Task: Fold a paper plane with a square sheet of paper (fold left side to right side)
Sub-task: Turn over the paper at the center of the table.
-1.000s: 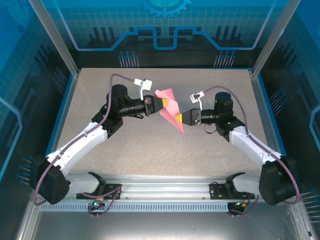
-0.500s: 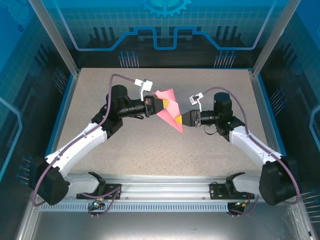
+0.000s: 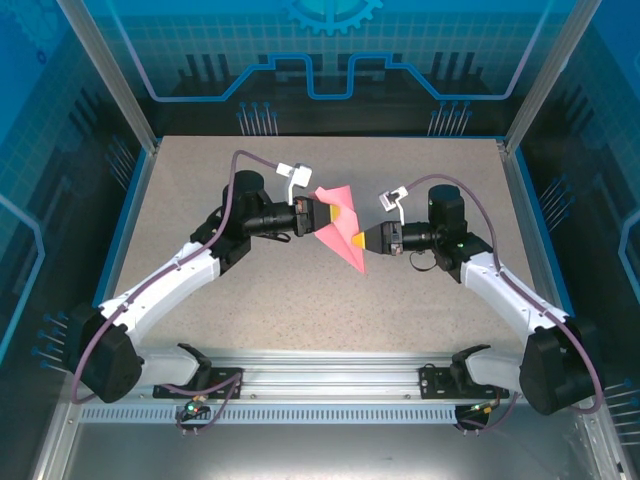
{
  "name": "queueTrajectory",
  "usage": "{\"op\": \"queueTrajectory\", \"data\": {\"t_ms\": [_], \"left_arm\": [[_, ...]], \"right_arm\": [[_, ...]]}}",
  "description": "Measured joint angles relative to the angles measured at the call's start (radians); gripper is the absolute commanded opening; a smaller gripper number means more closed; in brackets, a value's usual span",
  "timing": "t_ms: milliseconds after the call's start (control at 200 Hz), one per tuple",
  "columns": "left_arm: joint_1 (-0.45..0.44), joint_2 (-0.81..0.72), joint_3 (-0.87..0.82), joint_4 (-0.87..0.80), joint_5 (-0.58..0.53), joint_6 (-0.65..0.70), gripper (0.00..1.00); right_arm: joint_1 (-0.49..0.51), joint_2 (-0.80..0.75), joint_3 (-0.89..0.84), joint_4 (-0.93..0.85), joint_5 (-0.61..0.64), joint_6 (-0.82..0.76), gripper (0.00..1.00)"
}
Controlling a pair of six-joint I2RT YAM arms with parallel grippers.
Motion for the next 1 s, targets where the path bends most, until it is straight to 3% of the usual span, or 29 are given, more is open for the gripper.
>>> {"op": "queueTrajectory", "data": {"t_ms": [315,495,600,690,780,1000], "left_arm": [[0.0,0.017,0.0,-0.007,-0.001,0.007,0.18],[-0.002,0.017,0.0,-0.046,-0.02,0.038,0.42],[-0.002,0.0,0.0,-0.116,-0.074,0.075,0.53],[-0.002,-0.051,0.0,-0.207,-0.172,0.112,0.6],[-0.002,-0.138,-0.011,-0.287,-0.32,0.129,0.63],[-0.002,-0.352,-0.129,-0.41,-0.687,0.119,0.66]], "right_arm": [[-0.002,0.0,0.001,-0.03,0.007,-0.02,0.07],[-0.006,0.0,0.01,-0.101,0.039,-0.063,0.07],[-0.012,0.0,0.056,-0.241,0.111,-0.141,0.07],[-0.006,0.0,0.143,-0.418,0.251,-0.238,0.07],[0.039,0.005,0.24,-0.584,0.475,-0.317,0.07],[0.329,0.166,0.431,-0.932,1.181,-0.359,0.08]]}}
